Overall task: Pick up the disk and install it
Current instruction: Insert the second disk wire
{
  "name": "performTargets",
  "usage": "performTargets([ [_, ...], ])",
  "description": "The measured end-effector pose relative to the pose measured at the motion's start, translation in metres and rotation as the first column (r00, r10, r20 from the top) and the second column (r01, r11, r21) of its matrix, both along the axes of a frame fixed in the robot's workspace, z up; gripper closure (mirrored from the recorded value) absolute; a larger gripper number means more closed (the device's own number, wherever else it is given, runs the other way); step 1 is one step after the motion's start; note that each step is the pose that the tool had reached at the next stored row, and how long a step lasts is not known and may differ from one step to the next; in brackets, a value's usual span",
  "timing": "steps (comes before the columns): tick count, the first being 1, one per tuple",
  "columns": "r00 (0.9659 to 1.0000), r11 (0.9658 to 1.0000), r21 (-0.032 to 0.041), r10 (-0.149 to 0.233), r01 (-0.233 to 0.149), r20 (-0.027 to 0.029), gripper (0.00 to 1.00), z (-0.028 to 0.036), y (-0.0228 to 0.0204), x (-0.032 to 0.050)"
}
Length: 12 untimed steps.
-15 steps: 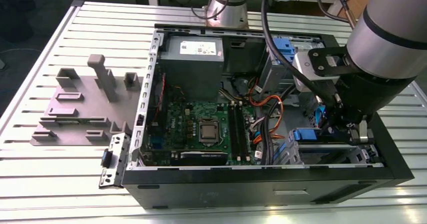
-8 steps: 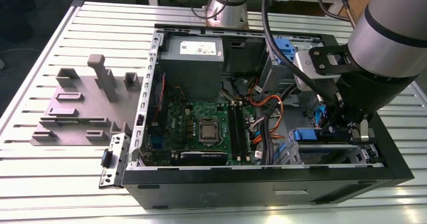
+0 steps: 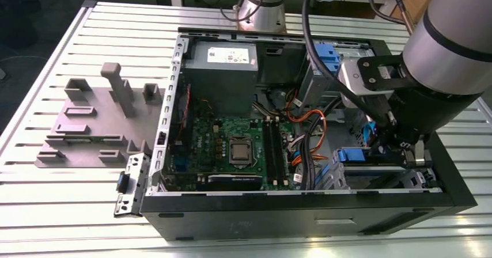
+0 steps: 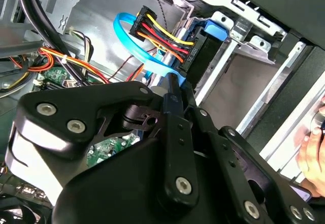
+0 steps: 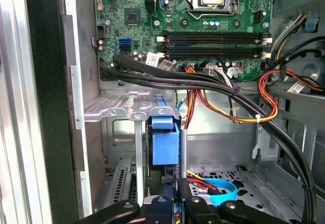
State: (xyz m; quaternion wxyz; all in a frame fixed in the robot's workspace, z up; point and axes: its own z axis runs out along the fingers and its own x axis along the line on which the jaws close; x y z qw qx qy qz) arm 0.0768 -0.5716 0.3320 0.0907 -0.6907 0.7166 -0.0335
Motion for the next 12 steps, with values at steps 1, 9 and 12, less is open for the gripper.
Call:
performTargets([
  [1,1.0000,1.0000,0.0005,0.000,0.000,0.0000,0.84,-0.0005,-0.0002,0.0000],
  [9,1.0000,1.0000,0.0022,0.000,0.000,-0.0001,0.84,-0.0038,-0.0007,0.0000],
  [12,1.0000,1.0000,0.0022,0.000,0.000,-0.0001,0.84,-0.0052,-0.0008,0.0000],
])
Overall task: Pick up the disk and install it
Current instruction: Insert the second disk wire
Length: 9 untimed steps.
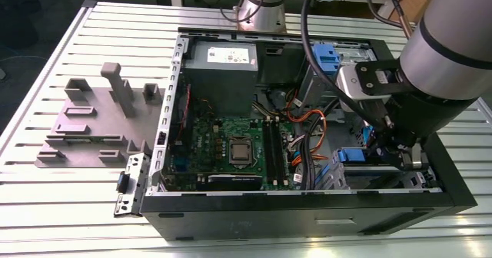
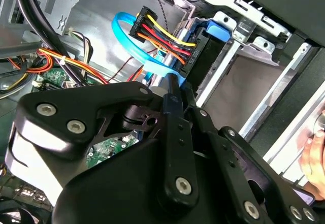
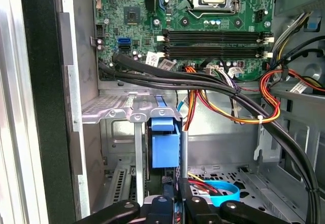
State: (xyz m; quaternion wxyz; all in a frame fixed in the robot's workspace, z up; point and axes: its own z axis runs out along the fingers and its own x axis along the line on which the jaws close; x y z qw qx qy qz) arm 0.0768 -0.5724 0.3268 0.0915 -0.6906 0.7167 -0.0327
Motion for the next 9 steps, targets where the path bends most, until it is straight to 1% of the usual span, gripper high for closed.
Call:
performTargets([
  [9,1.0000,1.0000,-0.0001,0.000,0.000,0.0000,0.84,-0.0010,0.0000,0.0000],
])
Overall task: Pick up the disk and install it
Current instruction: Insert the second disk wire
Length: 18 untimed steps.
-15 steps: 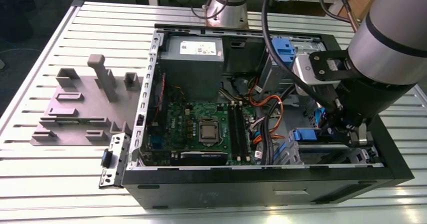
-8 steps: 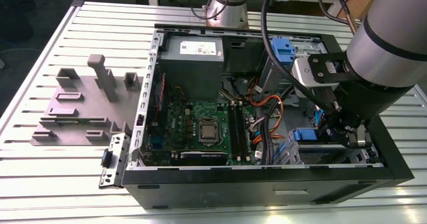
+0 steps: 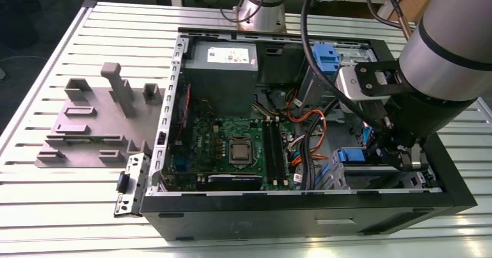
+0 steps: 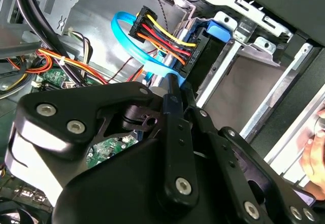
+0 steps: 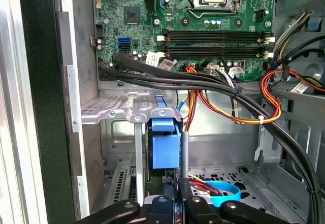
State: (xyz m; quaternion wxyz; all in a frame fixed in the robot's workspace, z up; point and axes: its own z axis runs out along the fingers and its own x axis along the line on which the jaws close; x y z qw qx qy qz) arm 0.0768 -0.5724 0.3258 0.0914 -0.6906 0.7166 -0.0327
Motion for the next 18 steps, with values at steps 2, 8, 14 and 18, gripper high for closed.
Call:
performTargets([
  [2,1.0000,1.0000,0.0003,0.000,0.000,0.0001,0.83,0.0000,0.0000,0.0000],
  [8,1.0000,1.0000,0.0002,0.000,0.000,-0.0016,0.76,0.0100,0.0000,0.0000],
  [14,1.0000,1.0000,0.0002,0.000,0.000,-0.0050,0.78,0.0185,0.0001,0.0000],
  [18,1.0000,1.0000,0.0001,0.000,0.000,-0.0052,0.89,0.0186,0.0001,0.0000],
])
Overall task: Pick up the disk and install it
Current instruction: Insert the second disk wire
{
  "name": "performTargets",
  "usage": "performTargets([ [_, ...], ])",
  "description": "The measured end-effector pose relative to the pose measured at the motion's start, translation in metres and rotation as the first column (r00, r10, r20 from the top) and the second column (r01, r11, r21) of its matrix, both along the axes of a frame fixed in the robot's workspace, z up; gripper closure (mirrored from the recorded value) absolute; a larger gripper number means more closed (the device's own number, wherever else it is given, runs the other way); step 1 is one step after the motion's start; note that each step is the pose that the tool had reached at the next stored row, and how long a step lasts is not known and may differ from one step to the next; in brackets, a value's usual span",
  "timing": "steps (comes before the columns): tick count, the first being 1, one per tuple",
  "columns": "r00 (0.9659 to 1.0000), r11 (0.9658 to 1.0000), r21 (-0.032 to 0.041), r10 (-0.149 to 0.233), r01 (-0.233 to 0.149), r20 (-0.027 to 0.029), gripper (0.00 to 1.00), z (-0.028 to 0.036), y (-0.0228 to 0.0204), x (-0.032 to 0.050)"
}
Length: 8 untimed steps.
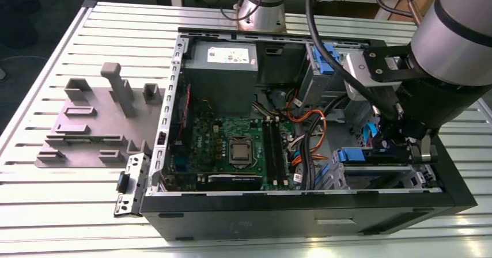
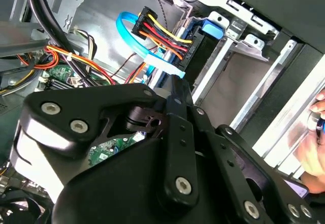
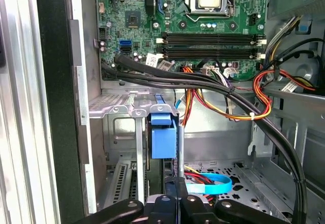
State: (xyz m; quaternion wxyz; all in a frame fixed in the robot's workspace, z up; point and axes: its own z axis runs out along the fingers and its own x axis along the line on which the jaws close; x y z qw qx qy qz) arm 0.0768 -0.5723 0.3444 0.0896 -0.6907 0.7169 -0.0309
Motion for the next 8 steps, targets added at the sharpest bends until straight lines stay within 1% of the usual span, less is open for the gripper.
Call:
performTargets([
  [8,1.0000,1.0000,-0.0001,0.000,0.000,-0.0005,0.89,0.0000,0.0000,0.0000],
])
